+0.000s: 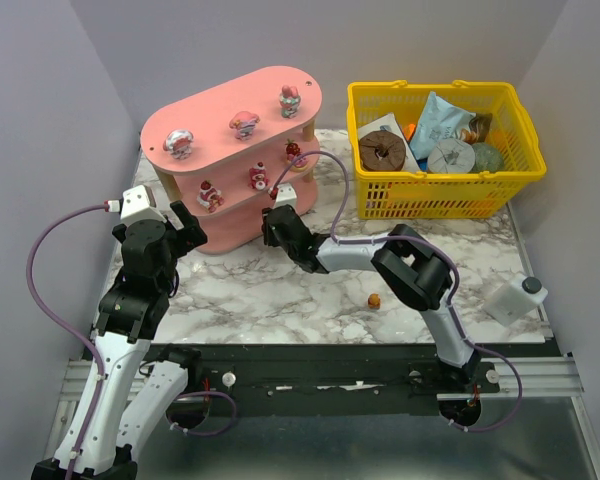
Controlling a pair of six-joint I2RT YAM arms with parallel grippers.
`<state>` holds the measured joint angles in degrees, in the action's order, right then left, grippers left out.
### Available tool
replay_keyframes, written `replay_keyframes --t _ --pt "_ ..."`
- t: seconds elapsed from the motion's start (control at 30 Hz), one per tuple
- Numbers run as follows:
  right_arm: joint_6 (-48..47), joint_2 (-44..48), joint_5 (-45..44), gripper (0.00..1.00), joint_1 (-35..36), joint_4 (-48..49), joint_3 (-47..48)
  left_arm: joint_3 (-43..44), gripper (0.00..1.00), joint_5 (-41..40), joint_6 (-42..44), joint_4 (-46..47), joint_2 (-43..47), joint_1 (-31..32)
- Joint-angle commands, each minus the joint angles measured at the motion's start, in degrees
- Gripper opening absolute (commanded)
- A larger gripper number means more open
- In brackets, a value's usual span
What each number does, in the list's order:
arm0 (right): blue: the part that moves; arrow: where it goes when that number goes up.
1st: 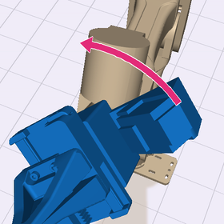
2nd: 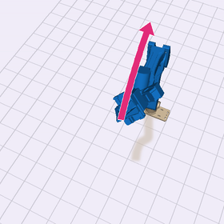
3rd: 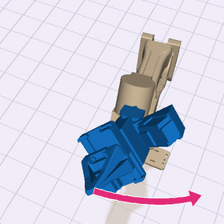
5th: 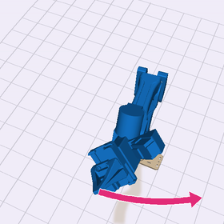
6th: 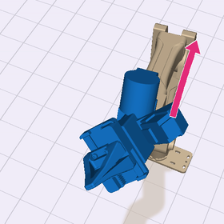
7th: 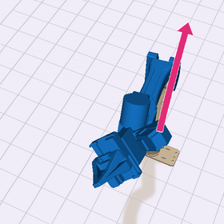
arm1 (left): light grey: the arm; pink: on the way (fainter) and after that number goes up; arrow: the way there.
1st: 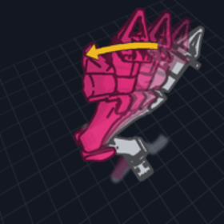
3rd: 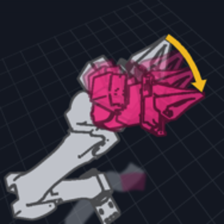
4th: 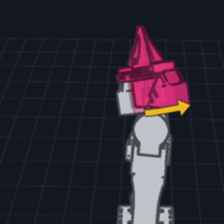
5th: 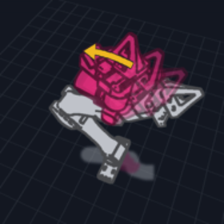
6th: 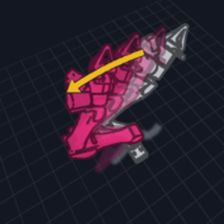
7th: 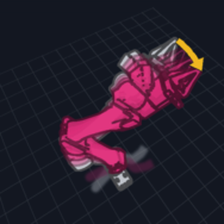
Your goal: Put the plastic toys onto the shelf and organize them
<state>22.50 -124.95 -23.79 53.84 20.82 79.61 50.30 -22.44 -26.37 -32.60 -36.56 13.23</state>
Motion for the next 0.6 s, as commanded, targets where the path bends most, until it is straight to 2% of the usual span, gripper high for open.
replay_keyframes --t 0.0,0.3,0.57 --pt "0.44 -0.30 -1.08 0.41 0.47 -2.18 -0.43 -0.47 0.99 -0.24 0.53 0.34 0.43 -0.23" --pt "0.88 -2.49 -1.52 0.43 0.47 -3.85 3.70 -0.38 0.99 -0.24 0.44 0.34 0.61 -0.31" --pt "2.20 -3.90 -1.26 0.50 0.47 -6.32 6.70 -0.38 0.99 -0.33 0.53 0.34 0.61 -0.31"
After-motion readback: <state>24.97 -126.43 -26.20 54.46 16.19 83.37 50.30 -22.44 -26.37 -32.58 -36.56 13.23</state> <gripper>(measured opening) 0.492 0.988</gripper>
